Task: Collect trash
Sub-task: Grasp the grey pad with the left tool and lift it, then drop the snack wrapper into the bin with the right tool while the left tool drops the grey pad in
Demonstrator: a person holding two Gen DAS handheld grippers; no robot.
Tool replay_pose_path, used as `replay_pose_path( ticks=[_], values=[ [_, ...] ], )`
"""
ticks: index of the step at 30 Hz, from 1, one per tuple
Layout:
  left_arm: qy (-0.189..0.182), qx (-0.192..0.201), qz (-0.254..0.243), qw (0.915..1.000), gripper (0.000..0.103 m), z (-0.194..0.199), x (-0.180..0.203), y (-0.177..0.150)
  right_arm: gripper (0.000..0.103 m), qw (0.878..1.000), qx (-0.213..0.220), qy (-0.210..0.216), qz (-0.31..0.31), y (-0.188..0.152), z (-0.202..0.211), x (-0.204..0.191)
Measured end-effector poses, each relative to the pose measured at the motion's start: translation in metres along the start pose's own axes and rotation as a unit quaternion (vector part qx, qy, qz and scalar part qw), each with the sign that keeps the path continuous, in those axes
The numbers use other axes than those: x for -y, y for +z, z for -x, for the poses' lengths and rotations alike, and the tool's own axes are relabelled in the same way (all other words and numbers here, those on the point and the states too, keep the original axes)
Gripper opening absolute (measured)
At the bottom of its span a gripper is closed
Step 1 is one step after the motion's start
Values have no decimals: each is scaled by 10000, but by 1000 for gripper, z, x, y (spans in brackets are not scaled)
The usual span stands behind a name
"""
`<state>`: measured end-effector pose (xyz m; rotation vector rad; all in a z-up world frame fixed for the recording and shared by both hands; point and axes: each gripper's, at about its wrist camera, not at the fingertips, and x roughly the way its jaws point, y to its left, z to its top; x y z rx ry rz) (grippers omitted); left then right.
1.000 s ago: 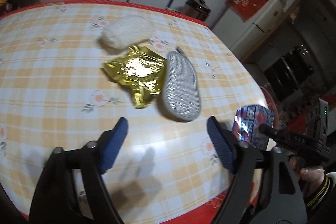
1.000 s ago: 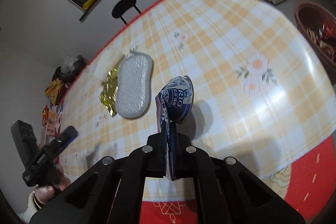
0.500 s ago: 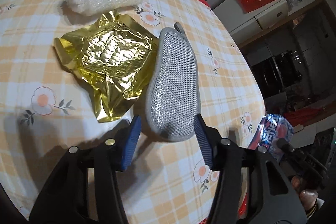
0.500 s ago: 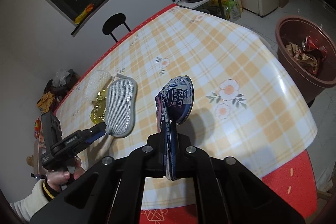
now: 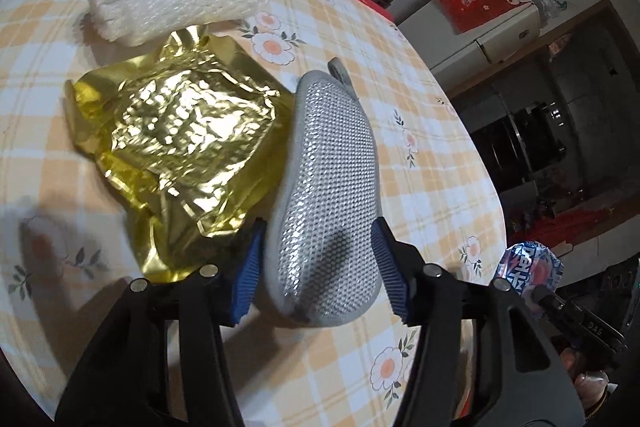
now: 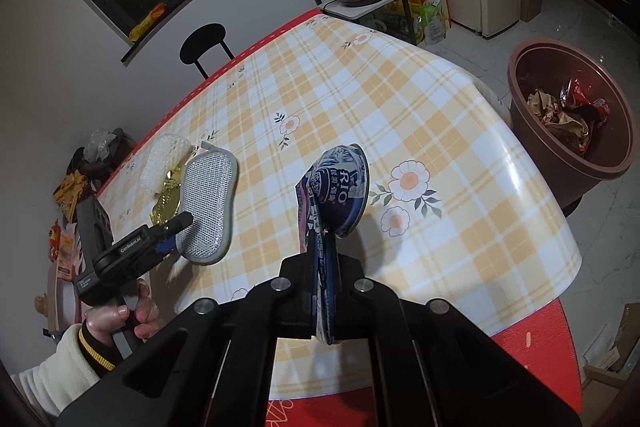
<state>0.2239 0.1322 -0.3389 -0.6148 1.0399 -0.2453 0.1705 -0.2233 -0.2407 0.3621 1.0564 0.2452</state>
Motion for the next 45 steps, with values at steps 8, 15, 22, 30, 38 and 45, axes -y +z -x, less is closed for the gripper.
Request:
replay_pose_path(
  ticks=[8,15,22,30,38,45],
  values=[
    [166,-27,-330,9993,43,-19,16,14,5,9999,50,-151,-27,1,10,6],
    [167,42,-382,9991,25,-10,24,11,5,9999,36,-127,88,7,10,-1],
    [128,603,-628,9961,21,44,44,-6,5,9997,115,36,209,8,8,-12],
    [248,1171,-673,9905,21,105,56,-21,5,9997,148,128,163,3,20,-7],
    [586,1565,-542,9845,22,157,58,-40,5,9973,337,471,459,22,30,-22],
    [779,1799,-458,9795,22,176,82,-53,5,9950,439,770,457,32,38,-2]
  ],
)
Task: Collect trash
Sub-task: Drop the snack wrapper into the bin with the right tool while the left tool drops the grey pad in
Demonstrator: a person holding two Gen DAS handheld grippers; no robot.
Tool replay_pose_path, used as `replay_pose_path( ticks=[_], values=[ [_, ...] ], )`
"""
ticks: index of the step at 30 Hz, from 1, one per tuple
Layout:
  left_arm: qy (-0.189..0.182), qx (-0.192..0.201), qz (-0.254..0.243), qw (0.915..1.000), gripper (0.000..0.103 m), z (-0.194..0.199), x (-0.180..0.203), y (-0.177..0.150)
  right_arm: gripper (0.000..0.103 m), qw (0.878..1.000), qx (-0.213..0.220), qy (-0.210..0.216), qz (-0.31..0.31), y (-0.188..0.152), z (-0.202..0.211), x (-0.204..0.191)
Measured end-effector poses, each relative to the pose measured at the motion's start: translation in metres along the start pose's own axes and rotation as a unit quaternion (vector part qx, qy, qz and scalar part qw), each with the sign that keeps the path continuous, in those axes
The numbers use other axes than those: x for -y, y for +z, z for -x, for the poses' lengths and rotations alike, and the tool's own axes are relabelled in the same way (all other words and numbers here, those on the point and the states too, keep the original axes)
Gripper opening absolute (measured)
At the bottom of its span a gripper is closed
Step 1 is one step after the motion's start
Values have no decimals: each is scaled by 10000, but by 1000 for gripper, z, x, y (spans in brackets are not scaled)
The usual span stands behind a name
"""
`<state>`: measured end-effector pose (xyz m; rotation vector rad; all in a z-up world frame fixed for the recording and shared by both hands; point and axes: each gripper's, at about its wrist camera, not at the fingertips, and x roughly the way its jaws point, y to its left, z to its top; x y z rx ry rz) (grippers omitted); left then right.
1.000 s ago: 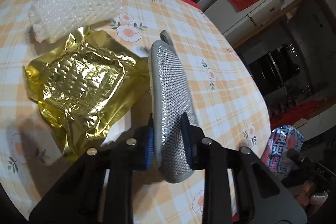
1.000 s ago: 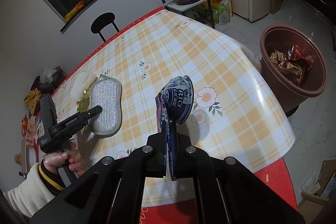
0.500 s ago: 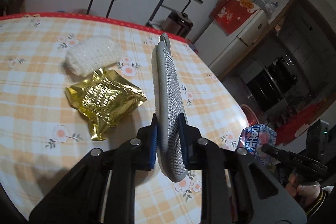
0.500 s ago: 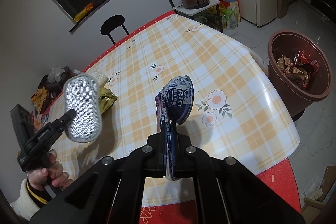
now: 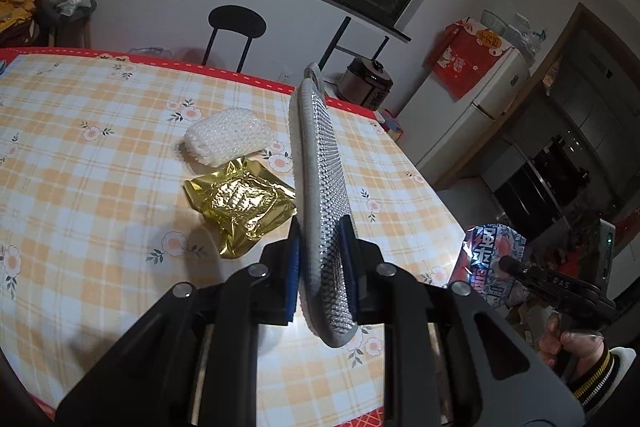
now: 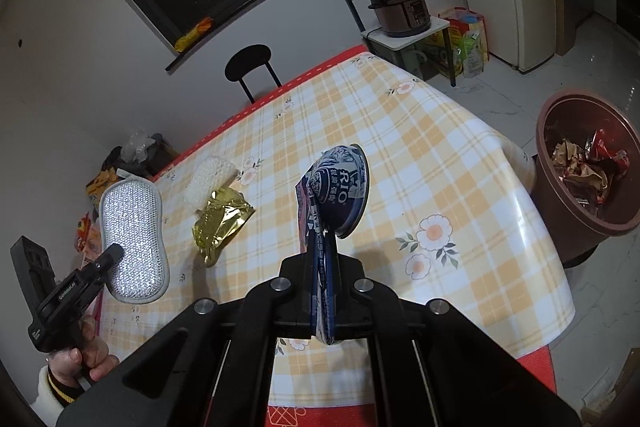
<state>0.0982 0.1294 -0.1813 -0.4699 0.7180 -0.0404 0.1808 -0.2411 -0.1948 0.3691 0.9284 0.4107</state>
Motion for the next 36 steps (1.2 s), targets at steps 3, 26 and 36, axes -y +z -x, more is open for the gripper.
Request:
replay_pose_path(
  ticks=[3,26,36],
  values=[
    [83,115,-10,9999,22,7,17,-1,5,9999,121,82,-13,11,12,22],
    [646,956,588,9916,22,35,203,-55,5,9944,144,-675,804,132,98,256],
    [952,1119,531,9877,22,56,224,-61,5,9943,-136,-528,915,137,71,263]
  ],
)
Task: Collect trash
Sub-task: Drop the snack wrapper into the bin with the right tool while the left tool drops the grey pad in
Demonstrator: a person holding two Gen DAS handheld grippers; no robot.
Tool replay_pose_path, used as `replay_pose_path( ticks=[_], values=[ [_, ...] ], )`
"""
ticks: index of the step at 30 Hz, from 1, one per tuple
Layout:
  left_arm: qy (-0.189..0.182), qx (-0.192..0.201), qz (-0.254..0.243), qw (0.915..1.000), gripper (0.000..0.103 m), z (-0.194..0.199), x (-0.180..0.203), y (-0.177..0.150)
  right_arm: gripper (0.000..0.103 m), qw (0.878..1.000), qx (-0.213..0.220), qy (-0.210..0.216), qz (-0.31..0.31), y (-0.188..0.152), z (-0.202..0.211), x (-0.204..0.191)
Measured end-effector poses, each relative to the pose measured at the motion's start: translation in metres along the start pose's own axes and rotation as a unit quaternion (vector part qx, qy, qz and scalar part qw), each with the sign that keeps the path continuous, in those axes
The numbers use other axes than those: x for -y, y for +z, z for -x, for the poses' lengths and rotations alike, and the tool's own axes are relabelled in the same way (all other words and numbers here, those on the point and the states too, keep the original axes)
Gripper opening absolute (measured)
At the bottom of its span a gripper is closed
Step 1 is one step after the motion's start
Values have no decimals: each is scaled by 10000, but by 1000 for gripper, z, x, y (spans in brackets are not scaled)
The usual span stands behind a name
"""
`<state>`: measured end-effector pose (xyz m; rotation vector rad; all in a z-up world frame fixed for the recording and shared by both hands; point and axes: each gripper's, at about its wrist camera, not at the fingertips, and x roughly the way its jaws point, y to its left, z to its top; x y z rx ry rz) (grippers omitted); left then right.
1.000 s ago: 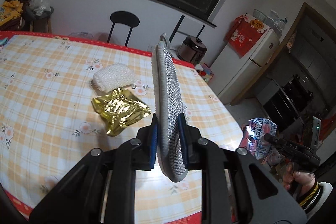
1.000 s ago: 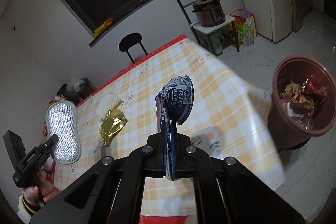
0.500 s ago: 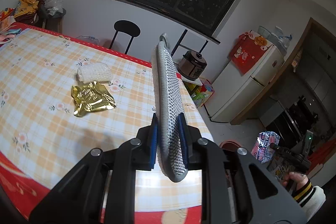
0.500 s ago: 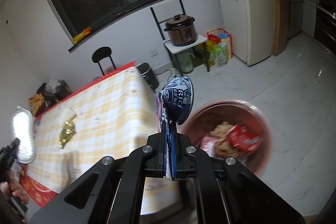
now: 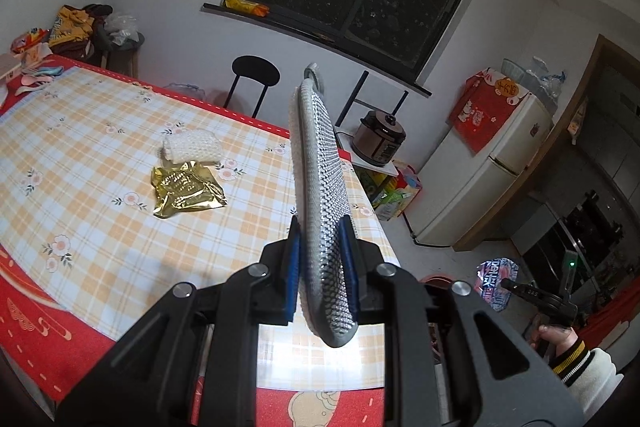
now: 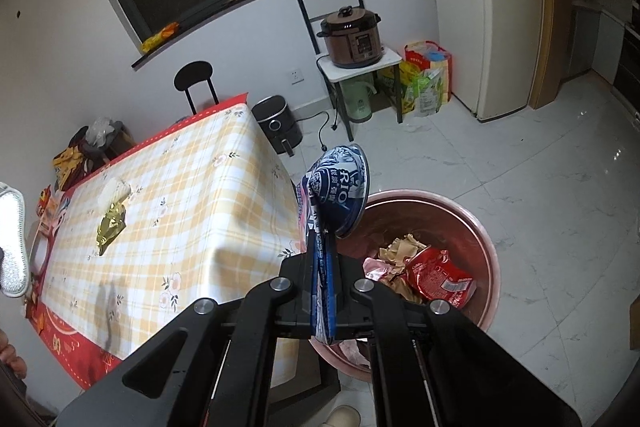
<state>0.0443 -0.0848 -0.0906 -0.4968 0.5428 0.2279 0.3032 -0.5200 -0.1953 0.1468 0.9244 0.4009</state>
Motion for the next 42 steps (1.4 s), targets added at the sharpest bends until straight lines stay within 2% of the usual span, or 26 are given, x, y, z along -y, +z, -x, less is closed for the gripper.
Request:
replay_pose_path(
  ticks=[2,4,6,13,15,18,23,30,36,42],
  values=[
    [43,15,-16,10000,22,3,2,1,6,10000,-32,15,-17,1,-4,1],
    [70,29,-47,10000,22,6,3,2,16,10000,-39,10,-81,2,-7,4],
    [87,47,-88,9999,22,9,7,3,34,9999,43,29,-138,4,-5,7],
    [-29,35,-249,9997,22,7,21,7,60,9990,377,70,-227,11,18,14],
    [-107,15,-322,9994,22,4,30,7,79,9983,511,28,-269,12,29,17],
    [-266,-47,-476,9985,22,-5,46,8,97,9963,806,-143,-279,14,53,20],
    [-628,-222,-761,9949,22,-25,81,8,98,9920,1183,-411,-149,15,93,23],
    [-1239,-696,-1178,9828,22,-73,142,-6,98,9822,1621,-864,-383,2,149,44],
    [-1709,-1205,-1558,9654,22,-119,195,-30,98,9759,1657,-1260,-654,-20,179,70],
    [-1965,-1589,-1842,9498,22,-157,239,-57,98,9662,1686,-1625,-1080,-48,204,104]
  ],
)
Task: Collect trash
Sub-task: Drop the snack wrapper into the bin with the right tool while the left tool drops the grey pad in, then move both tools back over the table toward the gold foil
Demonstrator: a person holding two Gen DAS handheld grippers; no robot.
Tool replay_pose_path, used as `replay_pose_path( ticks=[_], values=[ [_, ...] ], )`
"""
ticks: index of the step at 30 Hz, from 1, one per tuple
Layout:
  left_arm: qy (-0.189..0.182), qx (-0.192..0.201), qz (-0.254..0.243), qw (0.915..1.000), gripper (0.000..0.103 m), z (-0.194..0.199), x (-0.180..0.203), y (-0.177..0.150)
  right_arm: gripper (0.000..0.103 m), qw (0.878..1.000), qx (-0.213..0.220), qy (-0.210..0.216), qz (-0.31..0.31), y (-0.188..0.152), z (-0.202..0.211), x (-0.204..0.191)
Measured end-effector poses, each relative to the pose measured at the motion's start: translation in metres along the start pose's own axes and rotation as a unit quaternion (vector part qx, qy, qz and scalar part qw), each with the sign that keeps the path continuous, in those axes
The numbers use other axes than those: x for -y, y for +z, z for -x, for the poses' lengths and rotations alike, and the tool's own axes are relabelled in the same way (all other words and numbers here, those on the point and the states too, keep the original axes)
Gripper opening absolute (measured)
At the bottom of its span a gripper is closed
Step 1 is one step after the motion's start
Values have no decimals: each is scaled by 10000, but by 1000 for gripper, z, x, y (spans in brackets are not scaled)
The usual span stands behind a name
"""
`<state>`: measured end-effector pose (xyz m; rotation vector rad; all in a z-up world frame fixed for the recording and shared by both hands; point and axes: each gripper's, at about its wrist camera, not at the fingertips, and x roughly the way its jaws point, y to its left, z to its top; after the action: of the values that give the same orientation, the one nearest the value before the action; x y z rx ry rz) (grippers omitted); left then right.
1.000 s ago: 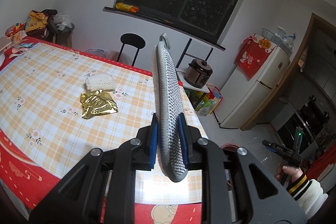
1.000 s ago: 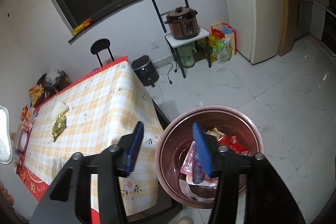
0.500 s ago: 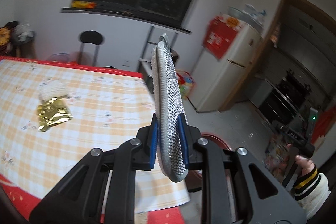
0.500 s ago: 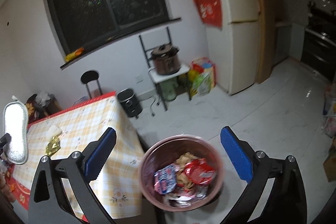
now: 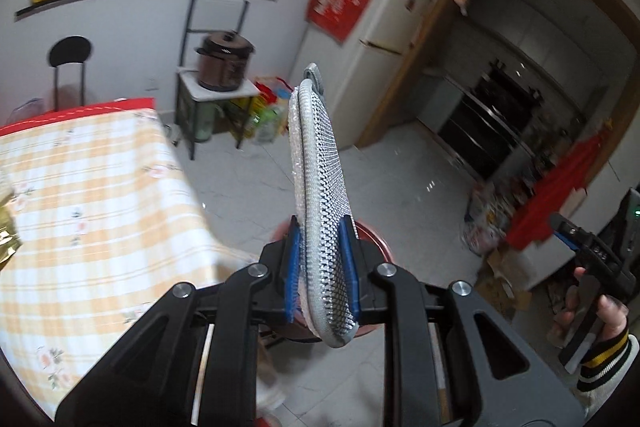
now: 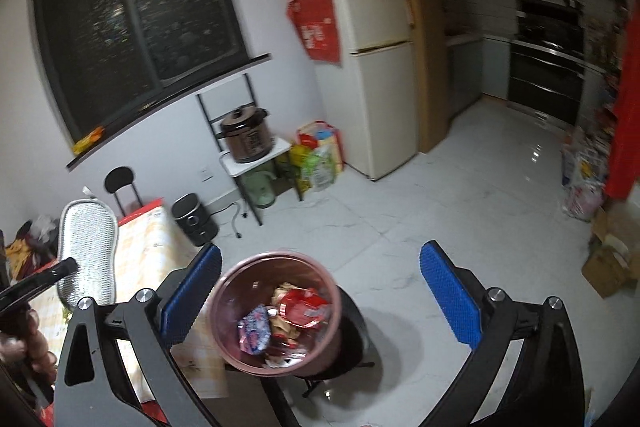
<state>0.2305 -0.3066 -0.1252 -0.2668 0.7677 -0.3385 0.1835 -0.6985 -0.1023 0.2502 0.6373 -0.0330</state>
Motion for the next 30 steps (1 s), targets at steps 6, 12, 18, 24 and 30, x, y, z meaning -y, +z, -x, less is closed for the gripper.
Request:
replay_pose_path(
  ticks=[6,12,18,24,30],
  values=[
    [-334,-395,-510,9974,29,-59,35,6,98,9985,-89,-367,-391,-17,9,34],
    [-88,-348,-746,9966,83,-73,47,13,98,9981,-32,-412,-448,-18,14,40],
    [80,167,-685,9975,97,-22,34,24,98,9986,136,-346,-387,-7,18,35],
    [499,612,-313,9964,97,35,2,33,98,9995,186,-158,-223,2,13,20],
    [1093,987,35,9891,97,91,-35,28,98,9998,105,84,131,6,2,-14]
  ],
)
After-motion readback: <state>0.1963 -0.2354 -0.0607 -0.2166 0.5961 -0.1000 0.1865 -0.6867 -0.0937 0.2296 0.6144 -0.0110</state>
